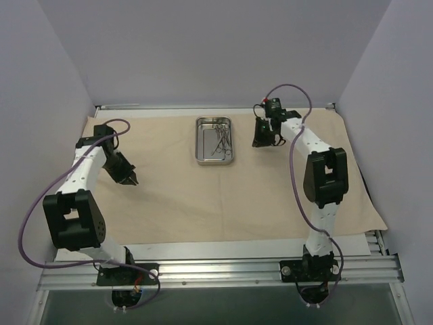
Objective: Open and lay out the surgical kit
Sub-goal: Smooth out the surgical kit at the center of the board.
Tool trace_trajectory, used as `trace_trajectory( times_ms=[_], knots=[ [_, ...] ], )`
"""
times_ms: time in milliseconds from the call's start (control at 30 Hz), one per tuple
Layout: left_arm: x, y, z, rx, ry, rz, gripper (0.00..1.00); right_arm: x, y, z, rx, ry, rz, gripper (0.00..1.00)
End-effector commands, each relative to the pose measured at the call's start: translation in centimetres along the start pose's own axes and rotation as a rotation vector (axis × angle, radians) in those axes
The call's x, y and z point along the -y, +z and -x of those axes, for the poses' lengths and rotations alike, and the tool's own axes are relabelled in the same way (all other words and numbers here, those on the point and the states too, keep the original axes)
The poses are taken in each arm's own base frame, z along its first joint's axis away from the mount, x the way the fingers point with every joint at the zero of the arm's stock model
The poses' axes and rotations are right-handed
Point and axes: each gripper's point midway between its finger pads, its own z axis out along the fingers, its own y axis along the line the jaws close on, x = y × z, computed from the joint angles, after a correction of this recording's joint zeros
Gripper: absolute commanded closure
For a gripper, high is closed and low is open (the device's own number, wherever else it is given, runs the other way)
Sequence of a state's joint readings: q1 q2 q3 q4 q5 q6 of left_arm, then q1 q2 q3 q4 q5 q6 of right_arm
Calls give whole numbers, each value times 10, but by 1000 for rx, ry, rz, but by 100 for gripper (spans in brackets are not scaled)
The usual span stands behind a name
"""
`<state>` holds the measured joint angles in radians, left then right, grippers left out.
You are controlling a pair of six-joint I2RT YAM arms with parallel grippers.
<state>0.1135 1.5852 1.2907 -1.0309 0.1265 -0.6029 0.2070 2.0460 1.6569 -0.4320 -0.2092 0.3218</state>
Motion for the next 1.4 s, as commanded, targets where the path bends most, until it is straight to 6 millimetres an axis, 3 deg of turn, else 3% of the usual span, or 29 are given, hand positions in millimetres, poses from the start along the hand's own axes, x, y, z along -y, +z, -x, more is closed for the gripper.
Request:
trace_trajectory(
  times_ms=[0,33,67,200,333,533,633,733,967,1000,1200,1233,1367],
  knots=[
    [-9,13,-40,-108,-20,30,89,-129,-57,17,140,-187,298,89],
    [-10,15,-46,-123,-25,29,91,-150,-59,13,148,-219,346,90],
    [-14,18,-56,-151,-34,41,93,-187,-64,4,165,-277,416,92],
    [-20,25,-77,-205,-35,83,98,-264,-61,-44,73,-355,644,100],
    [-28,34,-89,-250,-48,148,98,-299,-41,-87,-9,-428,734,100],
    [-40,49,-96,-257,3,301,98,-299,9,-122,-115,-431,711,100],
    [-47,59,-99,-273,-1,363,98,-295,32,-129,-128,-446,688,100],
    [-57,66,-100,-267,12,456,98,-291,48,-134,-134,-461,666,100],
    [-101,66,-131,-330,-40,673,98,-280,71,-148,-150,-488,574,100],
    [-109,67,-136,-349,-45,722,98,-277,74,-149,-150,-492,549,100],
    [-111,63,-138,-357,-25,745,98,-244,116,-145,-157,-560,341,100],
    [-111,62,-139,-360,-26,744,98,-244,117,-133,-133,-554,324,100],
    [-111,58,-137,-370,-8,763,98,-230,122,-130,-149,-541,290,100]
  ],
)
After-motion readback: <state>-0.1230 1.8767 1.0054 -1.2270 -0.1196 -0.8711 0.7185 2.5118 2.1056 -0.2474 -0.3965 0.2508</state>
